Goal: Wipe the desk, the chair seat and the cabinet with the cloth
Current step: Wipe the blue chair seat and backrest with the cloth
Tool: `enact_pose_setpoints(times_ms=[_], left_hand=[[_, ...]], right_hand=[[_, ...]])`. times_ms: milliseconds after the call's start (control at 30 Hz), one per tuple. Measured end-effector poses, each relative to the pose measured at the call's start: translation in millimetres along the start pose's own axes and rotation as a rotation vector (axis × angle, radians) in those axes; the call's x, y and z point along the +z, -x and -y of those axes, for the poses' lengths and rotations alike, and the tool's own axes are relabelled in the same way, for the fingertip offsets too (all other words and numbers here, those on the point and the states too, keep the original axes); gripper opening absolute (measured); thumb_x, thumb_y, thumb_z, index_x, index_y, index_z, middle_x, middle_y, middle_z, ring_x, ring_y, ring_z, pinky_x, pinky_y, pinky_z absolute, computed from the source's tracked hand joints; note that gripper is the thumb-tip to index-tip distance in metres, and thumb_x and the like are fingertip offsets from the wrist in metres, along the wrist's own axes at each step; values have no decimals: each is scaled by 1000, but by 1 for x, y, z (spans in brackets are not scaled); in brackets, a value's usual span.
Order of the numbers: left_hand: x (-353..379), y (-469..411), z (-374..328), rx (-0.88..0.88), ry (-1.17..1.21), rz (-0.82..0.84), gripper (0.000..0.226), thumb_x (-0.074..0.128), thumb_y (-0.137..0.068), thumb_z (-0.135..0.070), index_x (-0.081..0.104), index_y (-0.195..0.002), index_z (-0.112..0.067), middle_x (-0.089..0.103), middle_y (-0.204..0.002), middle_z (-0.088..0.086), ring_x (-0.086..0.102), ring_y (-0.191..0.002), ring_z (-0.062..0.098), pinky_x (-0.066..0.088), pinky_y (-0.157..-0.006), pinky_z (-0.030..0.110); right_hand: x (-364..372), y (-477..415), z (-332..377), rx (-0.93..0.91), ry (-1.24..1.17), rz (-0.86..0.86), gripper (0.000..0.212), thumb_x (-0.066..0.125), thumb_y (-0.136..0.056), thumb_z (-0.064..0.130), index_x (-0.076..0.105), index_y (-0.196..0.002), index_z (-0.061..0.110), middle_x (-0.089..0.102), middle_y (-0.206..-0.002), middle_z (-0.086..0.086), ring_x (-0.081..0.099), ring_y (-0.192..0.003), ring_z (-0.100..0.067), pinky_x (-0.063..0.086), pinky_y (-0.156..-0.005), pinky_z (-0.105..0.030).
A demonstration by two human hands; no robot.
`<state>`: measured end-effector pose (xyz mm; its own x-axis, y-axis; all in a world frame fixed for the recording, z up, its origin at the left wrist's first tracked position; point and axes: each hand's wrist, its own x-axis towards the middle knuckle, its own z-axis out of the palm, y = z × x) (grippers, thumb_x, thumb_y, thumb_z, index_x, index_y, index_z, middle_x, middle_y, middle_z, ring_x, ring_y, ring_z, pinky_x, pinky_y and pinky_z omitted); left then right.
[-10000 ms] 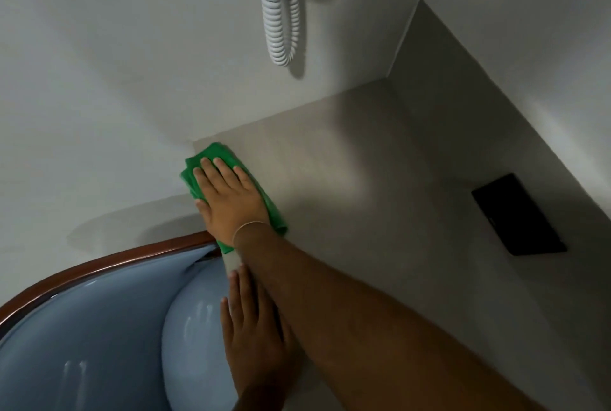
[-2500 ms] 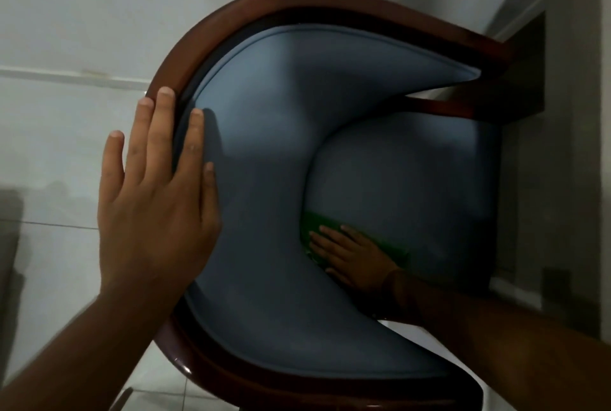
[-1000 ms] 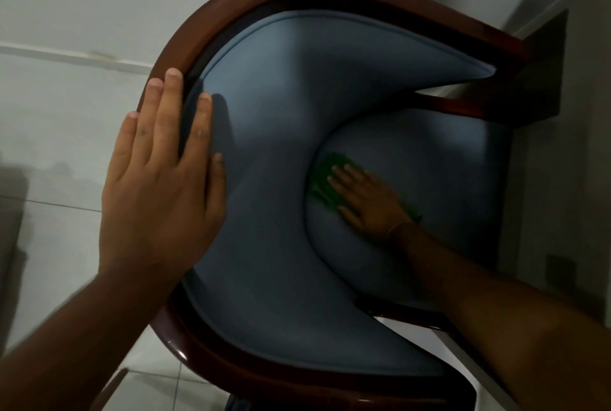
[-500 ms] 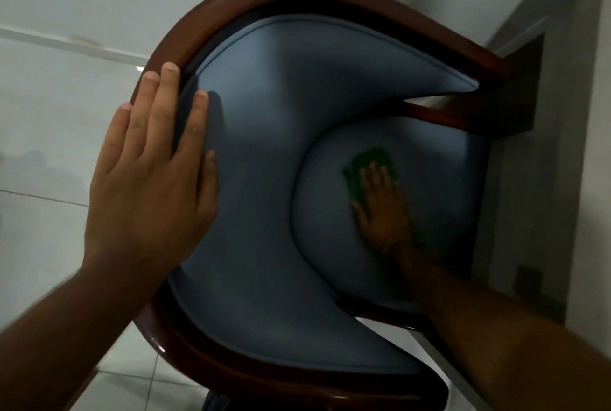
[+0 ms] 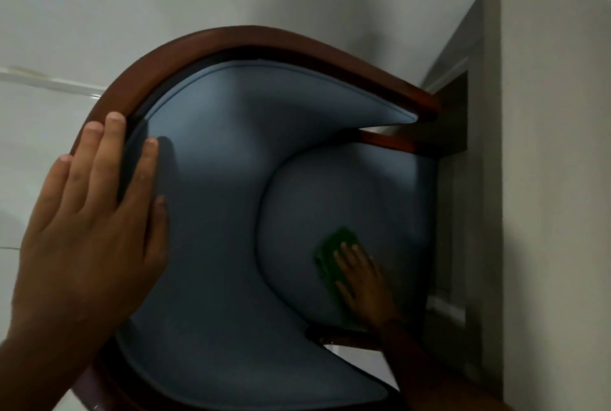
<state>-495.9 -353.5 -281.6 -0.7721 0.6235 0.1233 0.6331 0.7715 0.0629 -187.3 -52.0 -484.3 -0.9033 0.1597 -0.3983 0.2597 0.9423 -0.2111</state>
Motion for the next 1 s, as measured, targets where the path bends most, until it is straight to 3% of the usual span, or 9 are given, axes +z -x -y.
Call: enact_pose_setpoints(times_ms=[100, 233, 333, 433, 567, 733, 833, 933, 1000], left_hand=[[1, 0, -1, -5, -5, 0, 71, 27, -111, -39, 24, -177, -14, -1, -189, 14, 2, -176, 36, 24, -135, 67], [2, 0, 0, -7, -6, -21, 69, 29, -112, -41, 25, -177, -18, 2, -189, 11, 4, -176, 32, 20, -138, 62], [4, 1, 3, 0, -15, -17, 69, 28, -112, -42, 25, -177, -18, 1, -189, 11, 3, -176, 32, 22, -137, 64], [6, 4, 6, 2, -22, -5, 69, 27, -112, -41, 27, -177, -15, -1, -189, 13, 3, -176, 35, 25, -135, 67], [4, 3, 2, 15, -29, -6, 67, 29, -114, -38, 31, -175, -11, 2, -188, 17, 5, -175, 40, 24, -134, 68], [-6, 7, -11, -9, -54, -38, 63, 35, -113, -38, 40, -171, -15, 10, -188, 16, 18, -173, 39, 20, -136, 57], [-10, 4, -13, -16, -63, -11, 63, 34, -113, -40, 41, -171, -14, 12, -187, 17, 19, -173, 39, 17, -137, 53], [-10, 5, -11, -4, -66, 0, 64, 34, -114, -39, 41, -171, -12, 12, -187, 18, 18, -173, 39, 18, -137, 53], [-8, 7, -8, 8, -71, -9, 64, 35, -113, -38, 39, -172, -11, 11, -187, 18, 16, -174, 38, 18, -137, 53]], right_hand=[[-30, -59, -12, 347, -110, -101, 63, 41, -110, 37, 21, -166, 20, 13, -175, -5, 10, -163, -27, 15, -131, -52], [-69, -143, -27, 758, -223, -267, 75, 41, -108, 53, 15, -168, 16, 9, -176, -11, 7, -163, -29, 11, -131, -47], [-88, -184, -30, 823, -295, -238, 83, 42, -104, 63, 14, -168, 19, 7, -177, -8, 5, -164, -27, 11, -131, -48], [-89, -192, -21, 645, -262, -187, 89, 45, -101, 66, 11, -168, 18, 7, -177, -9, 6, -164, -28, 8, -132, -49], [-62, -162, 31, 237, -127, -43, 90, 42, -101, 66, 7, -169, 19, 2, -177, -6, -2, -164, -27, 6, -132, -51], [8, -69, 96, -272, -87, 78, 71, 36, -108, 52, 11, -169, 25, -1, -177, 3, -6, -163, -22, 4, -132, -49], [16, -54, 99, -344, -59, 88, 64, 39, -111, 36, 14, -168, 25, 1, -176, 4, -1, -163, -24, 0, -131, -45], [10, -53, 96, -402, 18, 24, 63, 53, -106, 23, 30, -165, 21, 19, -174, -1, 20, -160, -27, 18, -129, -47], [-2, -54, 97, -393, -63, 96, 61, 49, -108, 13, 28, -165, 17, 16, -174, -5, 15, -161, -31, 11, -130, -48]])
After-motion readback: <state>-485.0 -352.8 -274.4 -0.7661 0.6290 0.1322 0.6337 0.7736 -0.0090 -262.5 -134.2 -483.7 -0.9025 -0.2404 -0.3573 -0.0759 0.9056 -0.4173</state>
